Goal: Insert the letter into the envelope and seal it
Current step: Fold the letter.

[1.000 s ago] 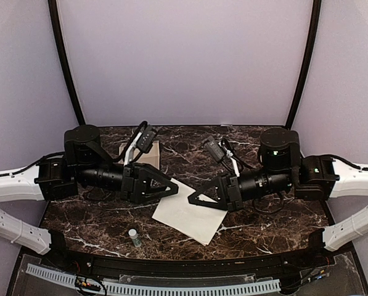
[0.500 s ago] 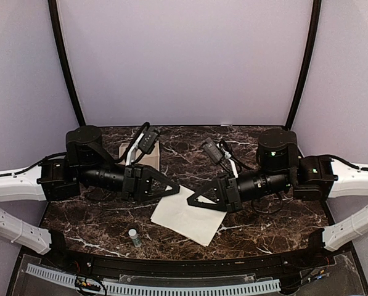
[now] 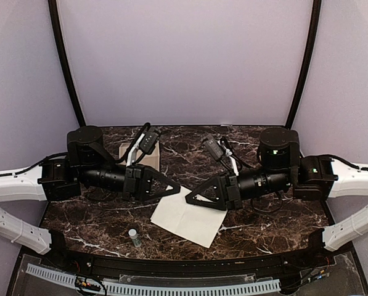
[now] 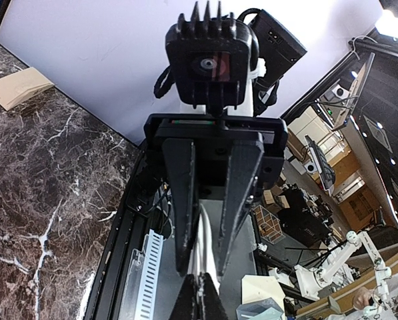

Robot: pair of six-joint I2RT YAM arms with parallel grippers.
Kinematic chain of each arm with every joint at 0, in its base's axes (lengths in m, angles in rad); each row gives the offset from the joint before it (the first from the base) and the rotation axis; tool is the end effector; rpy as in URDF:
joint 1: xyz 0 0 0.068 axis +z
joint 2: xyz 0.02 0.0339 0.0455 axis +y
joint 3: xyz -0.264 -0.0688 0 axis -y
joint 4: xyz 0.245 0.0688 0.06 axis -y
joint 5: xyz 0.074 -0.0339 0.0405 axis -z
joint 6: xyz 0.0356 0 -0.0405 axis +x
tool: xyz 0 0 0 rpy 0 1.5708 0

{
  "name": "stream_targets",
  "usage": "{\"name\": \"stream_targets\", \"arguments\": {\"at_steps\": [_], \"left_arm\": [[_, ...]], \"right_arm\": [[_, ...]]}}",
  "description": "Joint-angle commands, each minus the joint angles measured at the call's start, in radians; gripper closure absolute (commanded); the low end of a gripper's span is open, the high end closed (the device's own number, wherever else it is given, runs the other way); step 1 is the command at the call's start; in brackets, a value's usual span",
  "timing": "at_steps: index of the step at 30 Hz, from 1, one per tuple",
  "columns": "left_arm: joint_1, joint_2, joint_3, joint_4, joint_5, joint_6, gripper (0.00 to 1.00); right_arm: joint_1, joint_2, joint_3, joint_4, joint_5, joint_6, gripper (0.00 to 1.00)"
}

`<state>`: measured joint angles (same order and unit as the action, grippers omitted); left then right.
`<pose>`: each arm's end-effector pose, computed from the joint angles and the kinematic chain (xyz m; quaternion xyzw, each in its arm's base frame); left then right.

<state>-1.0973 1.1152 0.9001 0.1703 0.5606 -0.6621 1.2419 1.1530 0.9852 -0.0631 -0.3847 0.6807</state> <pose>0.1017 -0.2401 0.3522 0.3366 0.6369 -0.6392 0.2692 0.0741 0.2585 0.3485 -0.3271 0.7064 0.5855 0.2260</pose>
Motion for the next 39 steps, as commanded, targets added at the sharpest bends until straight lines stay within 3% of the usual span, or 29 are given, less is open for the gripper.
{"name": "stream_targets", "arguments": {"at_steps": [1, 3, 9, 11, 13, 15, 24, 31, 33, 34, 39], "left_arm": [[0.001, -0.007, -0.003, 0.008, 0.007, 0.019, 1.00], [0.003, -0.012, -0.002, 0.002, 0.002, 0.023, 1.00], [0.005, -0.029, 0.003, -0.016, -0.021, 0.034, 1.00], [0.007, -0.041, 0.004, -0.025, -0.030, 0.040, 1.00], [0.010, -0.052, 0.005, -0.036, -0.038, 0.044, 1.00], [0.013, -0.061, 0.005, -0.048, -0.044, 0.050, 1.00], [0.017, -0.100, -0.011, -0.067, -0.069, 0.043, 1.00], [0.018, -0.112, -0.013, -0.070, -0.082, 0.042, 1.00], [0.020, -0.117, -0.012, -0.072, -0.085, 0.044, 1.00], [0.021, -0.118, -0.012, -0.074, -0.085, 0.044, 1.00], [0.026, -0.127, -0.011, -0.087, -0.088, 0.047, 1.00]], "right_arm": [[0.006, -0.009, 0.017, 0.044, 0.020, -0.004, 0.90], [0.005, -0.018, 0.011, 0.039, 0.028, -0.004, 1.00], [0.006, -0.039, -0.010, 0.023, 0.043, 0.008, 0.97], [0.006, -0.050, -0.018, 0.019, 0.048, 0.013, 0.70], [0.006, -0.064, -0.028, 0.015, 0.058, 0.019, 0.59], [0.006, -0.076, -0.034, 0.004, 0.071, 0.023, 0.62], [0.007, -0.088, -0.046, -0.017, 0.076, 0.026, 1.00], [0.006, -0.087, -0.044, -0.015, 0.081, 0.026, 1.00], [0.005, -0.090, -0.043, -0.024, 0.085, 0.025, 0.82], [0.006, -0.093, -0.045, -0.028, 0.087, 0.026, 0.78], [0.006, -0.123, -0.062, -0.047, 0.109, 0.033, 0.77]]}}
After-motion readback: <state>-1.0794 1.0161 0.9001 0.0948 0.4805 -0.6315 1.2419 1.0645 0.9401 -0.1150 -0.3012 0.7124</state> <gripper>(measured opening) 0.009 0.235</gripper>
